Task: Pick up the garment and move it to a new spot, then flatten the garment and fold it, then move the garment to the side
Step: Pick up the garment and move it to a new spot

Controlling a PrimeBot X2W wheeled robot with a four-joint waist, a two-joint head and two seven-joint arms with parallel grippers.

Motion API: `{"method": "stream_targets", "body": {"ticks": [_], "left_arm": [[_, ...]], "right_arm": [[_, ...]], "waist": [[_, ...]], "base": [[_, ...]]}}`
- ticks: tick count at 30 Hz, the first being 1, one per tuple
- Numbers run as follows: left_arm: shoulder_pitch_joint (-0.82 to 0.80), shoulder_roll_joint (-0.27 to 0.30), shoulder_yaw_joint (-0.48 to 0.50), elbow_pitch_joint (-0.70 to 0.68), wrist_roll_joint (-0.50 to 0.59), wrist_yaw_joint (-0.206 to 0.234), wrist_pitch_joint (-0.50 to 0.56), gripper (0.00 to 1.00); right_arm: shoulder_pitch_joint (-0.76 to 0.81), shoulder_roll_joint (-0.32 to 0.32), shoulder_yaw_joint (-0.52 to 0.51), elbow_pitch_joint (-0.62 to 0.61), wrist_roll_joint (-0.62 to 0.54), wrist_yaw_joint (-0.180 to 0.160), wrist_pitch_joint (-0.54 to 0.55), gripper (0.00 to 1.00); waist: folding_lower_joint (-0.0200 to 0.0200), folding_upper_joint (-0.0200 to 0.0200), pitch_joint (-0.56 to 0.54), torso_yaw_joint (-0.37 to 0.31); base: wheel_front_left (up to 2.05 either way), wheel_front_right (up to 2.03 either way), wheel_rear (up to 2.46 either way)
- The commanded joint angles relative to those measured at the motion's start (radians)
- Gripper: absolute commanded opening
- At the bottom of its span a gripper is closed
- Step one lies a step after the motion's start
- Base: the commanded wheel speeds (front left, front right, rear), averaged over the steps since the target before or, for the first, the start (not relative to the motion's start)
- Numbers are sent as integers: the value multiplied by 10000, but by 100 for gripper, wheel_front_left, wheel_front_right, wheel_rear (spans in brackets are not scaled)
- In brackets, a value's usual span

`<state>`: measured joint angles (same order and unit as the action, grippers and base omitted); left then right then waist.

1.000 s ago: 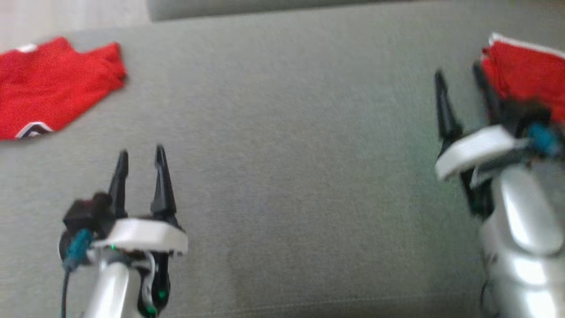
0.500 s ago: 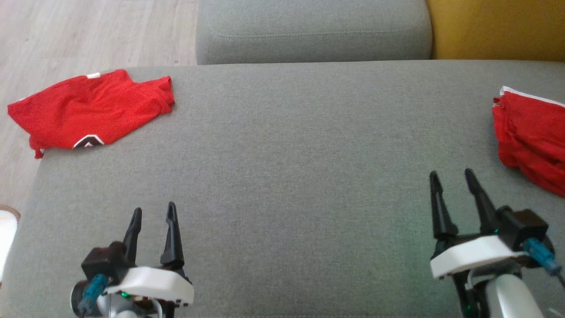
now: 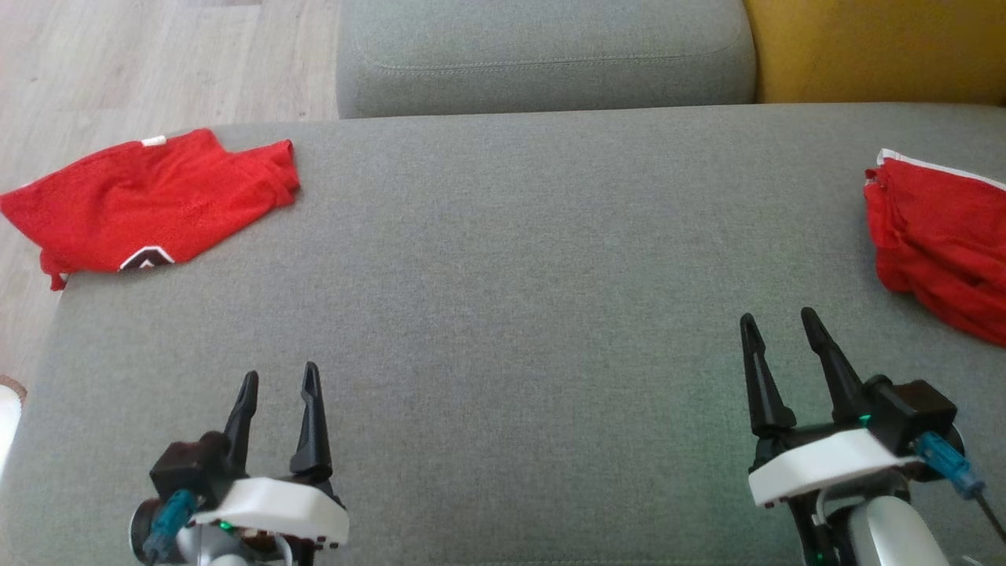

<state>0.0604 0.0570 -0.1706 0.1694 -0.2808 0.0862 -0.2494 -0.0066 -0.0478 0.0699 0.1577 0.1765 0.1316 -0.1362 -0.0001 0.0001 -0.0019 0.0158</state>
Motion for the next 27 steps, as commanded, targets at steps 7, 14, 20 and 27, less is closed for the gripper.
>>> {"method": "stream_targets", "body": {"ticks": [7,14,20,27], "left_arm": [[-318,-45,392,-344,186,-99,-123,100],[-411,-56,275,-343,258,-145,-124,100],[-469,-40,360,-421,371,-113,-124,100],[-442,27,709,-551,363,-76,-124,100]], "right_arm": [[-158,-25,269,-423,72,-9,-2,100],[-34,-24,169,-513,103,-9,-32,100],[-22,-24,251,-569,253,-9,-102,100],[-119,-24,428,-511,308,-9,-163,100]], "waist": [[1,-1,33,71],[1,-1,44,910],[1,-1,119,2639],[1,-1,205,4343]], "base": [[0,0,0],[0,0,0],[0,0,0],[0,0,0]]}}
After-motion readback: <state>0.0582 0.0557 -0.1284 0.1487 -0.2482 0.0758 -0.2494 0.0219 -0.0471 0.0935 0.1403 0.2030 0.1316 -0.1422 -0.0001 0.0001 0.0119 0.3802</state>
